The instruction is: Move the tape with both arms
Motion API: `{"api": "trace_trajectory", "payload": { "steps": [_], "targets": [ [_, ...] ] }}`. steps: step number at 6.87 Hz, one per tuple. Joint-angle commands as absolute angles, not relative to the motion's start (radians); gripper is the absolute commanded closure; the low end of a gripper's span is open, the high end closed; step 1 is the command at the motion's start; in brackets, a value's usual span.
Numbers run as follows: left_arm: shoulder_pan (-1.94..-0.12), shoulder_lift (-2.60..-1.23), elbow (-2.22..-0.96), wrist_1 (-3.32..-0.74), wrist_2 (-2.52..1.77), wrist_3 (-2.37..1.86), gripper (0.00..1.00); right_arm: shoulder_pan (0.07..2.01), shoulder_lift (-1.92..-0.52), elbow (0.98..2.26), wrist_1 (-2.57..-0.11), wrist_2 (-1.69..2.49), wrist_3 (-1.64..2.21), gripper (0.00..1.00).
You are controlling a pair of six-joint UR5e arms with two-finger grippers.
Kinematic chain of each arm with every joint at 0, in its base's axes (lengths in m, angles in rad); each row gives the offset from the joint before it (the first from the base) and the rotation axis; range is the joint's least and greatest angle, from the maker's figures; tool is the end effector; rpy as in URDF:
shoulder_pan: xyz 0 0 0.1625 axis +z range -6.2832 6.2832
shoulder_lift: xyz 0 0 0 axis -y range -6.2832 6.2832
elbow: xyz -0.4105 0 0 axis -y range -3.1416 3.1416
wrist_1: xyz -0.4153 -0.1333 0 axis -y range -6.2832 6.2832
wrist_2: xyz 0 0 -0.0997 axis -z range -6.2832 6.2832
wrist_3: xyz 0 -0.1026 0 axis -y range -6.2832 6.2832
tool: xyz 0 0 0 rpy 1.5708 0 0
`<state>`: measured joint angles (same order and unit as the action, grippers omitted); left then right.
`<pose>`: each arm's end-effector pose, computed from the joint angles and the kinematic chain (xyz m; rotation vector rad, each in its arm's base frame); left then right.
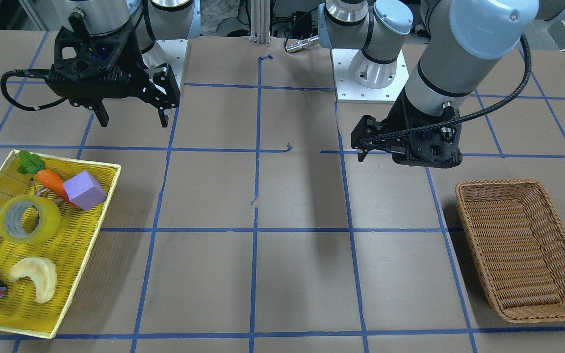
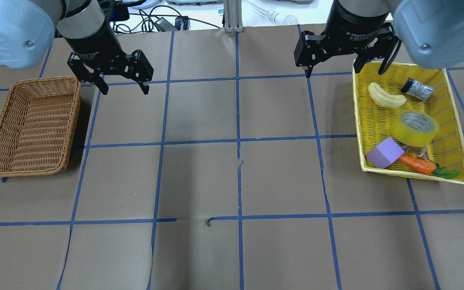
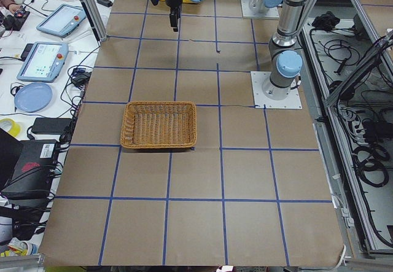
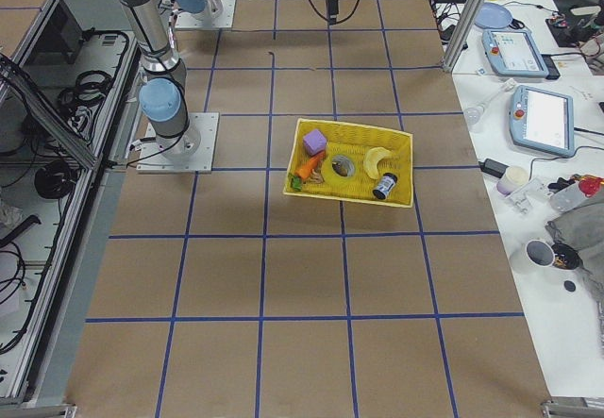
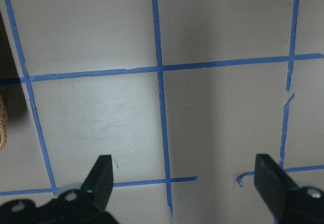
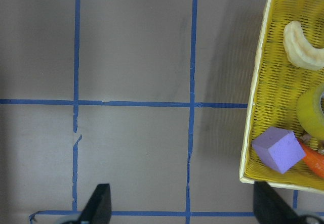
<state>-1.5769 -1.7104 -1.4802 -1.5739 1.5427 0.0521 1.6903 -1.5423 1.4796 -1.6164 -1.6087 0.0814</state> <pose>-0.1396 -0.5653 0.4410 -0.0894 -3.1100 -0.0801 0.1924 -0.5171 0.5077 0.0561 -3.1094 0.1736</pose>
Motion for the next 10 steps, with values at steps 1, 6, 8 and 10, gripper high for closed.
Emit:
{"api": "trace_trajectory", "payload": {
  "steps": [1,6,8,10],
  "targets": [
    [-1.577,-1.710,-1.480,-1.574,1.543,0.052,0.00,1.690,-1.542,1.482,-1.615,-1.609,0.083,0.00],
    [-1.577,-1.710,-1.479,-1.572,1.543,0.052,0.00,1.690,-1.543,1.479,-1.608,-1.608,0.081,0.00],
    [-1.577,-1.710,-1.480,-1.572,1.542,0.052,0.00,1.674,-1.532,1.473,-1.594,-1.585,0.068,0.00],
    [-1.577,-1.710,-1.480,-1.572,1.542,0.051,0.00,1.568,-1.497,1.470,-1.576,-1.577,-0.054,0.00]
  ]
}}
